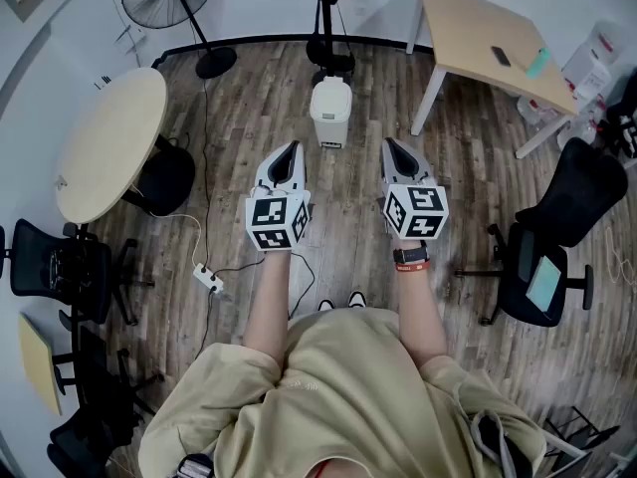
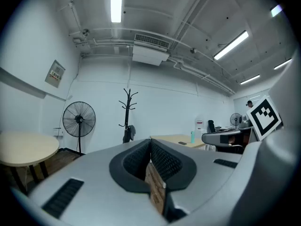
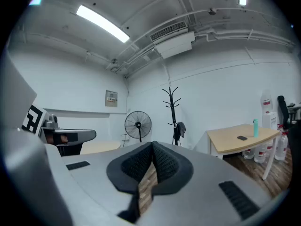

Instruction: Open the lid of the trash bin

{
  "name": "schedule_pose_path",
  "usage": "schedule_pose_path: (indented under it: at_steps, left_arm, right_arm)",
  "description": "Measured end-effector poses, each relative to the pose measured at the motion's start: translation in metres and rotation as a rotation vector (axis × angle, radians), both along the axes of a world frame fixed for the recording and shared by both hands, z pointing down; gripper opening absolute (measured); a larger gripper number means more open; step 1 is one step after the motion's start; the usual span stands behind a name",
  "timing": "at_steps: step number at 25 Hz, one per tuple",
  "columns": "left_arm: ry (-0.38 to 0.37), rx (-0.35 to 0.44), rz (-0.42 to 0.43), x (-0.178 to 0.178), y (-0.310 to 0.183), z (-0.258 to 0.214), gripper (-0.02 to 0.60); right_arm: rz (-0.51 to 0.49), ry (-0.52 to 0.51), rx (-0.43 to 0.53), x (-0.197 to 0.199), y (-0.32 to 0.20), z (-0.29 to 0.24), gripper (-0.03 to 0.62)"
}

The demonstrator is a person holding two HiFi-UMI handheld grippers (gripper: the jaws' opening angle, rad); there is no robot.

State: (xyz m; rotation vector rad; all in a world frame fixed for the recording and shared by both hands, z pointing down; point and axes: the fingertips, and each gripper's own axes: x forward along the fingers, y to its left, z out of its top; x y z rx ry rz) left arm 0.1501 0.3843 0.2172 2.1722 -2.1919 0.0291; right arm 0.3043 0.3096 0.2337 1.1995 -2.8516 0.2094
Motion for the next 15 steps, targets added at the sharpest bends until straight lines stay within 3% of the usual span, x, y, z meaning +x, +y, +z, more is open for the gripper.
schedule_pose_path:
  at_steps: [15]
  left_arm:
    - [0.017,0.003,-0.027,0.0059,-0.0073,0.0021,0.023]
  right_arm:
    - [-0.017,0.012,-0.027,-0.0013,-0.0092,0.0039,0.017]
